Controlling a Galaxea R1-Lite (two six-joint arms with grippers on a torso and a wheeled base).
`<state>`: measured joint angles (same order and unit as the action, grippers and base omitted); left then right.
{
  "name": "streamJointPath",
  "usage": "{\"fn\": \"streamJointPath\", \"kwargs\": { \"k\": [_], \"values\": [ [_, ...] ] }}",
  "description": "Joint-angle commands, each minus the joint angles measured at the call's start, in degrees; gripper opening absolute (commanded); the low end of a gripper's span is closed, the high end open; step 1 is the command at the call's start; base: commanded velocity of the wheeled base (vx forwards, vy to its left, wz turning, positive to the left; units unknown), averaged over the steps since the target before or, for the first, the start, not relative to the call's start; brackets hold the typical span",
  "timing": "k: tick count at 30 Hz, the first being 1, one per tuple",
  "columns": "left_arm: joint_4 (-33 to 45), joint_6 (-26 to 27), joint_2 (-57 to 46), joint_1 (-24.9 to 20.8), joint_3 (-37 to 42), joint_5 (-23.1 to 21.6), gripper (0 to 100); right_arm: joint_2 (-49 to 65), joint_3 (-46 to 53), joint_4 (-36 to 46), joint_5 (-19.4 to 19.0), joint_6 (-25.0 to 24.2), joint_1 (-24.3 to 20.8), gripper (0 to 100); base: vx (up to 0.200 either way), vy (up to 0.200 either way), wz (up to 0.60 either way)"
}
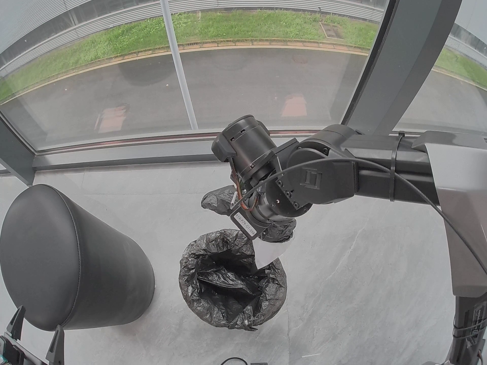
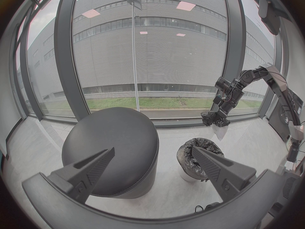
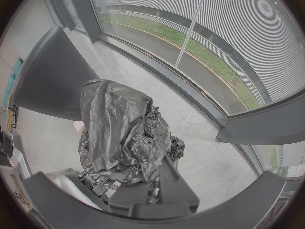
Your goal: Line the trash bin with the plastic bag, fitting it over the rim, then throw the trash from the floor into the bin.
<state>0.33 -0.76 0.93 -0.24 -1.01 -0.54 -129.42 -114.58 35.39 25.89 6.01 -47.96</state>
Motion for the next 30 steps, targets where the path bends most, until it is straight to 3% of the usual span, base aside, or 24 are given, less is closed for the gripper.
{"fn": "streamJointPath", "kwargs": {
  "k": [1,30],
  "values": [
    [0.0,0.0,-0.9,0.0,0.9,0.0,100,-1.1,0.0,0.3,-0.3,-0.2,-1.6,0,0.0,0.0,0.0],
    [0.0,0.0,-0.9,0.0,0.9,0.0,100,-7.4,0.0,-0.5,-2.4,-2.6,-6.5,0,0.0,0.0,0.0]
  ]
}}
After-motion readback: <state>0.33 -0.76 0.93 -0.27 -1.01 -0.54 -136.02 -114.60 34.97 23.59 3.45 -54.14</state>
